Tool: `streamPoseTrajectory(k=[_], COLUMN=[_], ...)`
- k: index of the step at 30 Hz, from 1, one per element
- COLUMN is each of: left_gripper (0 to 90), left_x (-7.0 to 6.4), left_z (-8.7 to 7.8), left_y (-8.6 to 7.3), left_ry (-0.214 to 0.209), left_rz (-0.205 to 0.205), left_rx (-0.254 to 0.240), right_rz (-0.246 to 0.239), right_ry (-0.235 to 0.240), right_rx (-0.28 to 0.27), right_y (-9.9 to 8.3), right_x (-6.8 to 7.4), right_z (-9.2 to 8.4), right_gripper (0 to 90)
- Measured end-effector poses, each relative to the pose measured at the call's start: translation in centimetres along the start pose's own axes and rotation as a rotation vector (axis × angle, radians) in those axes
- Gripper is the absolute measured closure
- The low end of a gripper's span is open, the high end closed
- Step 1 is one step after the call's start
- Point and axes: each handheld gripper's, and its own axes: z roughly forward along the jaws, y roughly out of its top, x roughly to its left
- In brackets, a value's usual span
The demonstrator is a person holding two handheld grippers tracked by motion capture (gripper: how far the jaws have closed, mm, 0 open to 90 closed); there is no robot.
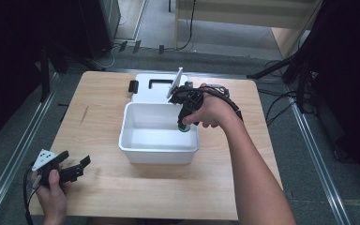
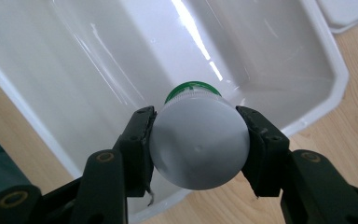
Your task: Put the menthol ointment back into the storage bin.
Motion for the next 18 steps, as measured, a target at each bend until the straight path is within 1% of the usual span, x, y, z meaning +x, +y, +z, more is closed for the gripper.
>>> streamPoseTrajectory(k=[2, 3, 4, 6, 7, 11, 15, 16, 18], left_gripper=[6.8, 6.8, 6.8, 6.8, 6.8, 6.8, 6.8, 6.8, 6.8], left_x=[0.0, 0.0, 0.0, 0.0, 0.0, 0.1, 0.1, 0.1, 0.1], left_z=[0.0, 0.0, 0.0, 0.0, 0.0, 0.0, 0.0, 0.0, 0.0], left_y=[0.0, 0.0, 0.0, 0.0, 0.0, 0.0, 0.0, 0.0, 0.0], left_ry=[0.0, -0.001, -0.003, -0.003, -0.004, -0.004, -0.004, -0.004, -0.004], left_rz=[0.0, 0.0, 0.0, 0.0, 0.0, -0.002, -0.004, -0.004, -0.001], left_rx=[0.0, 0.0, -0.001, -0.001, 0.0, -0.001, -0.003, -0.003, -0.001], right_rz=[-0.009, -0.033, -0.043, -0.049, -0.059, -0.084, -0.093, -0.093, -0.096], right_ry=[-0.004, -0.009, -0.012, -0.008, -0.009, -0.02, -0.014, -0.014, -0.011], right_rx=[0.002, 0.001, -0.002, -0.007, -0.007, -0.007, -0.01, -0.01, -0.013], right_y=[0.0, 0.0, 0.0, 0.0, 0.0, 0.0, 0.0, 0.0, 0.1], right_x=[0.1, 0.1, 0.2, 0.2, 0.2, 0.4, 0.6, 0.6, 0.7], right_z=[0.3, 0.8, 1.1, 1.7, 2.0, 3.3, 4.2, 4.2, 4.9], right_gripper=[51.3, 51.2, 51.3, 51.2, 51.2, 51.2, 51.2, 51.2, 51.2])
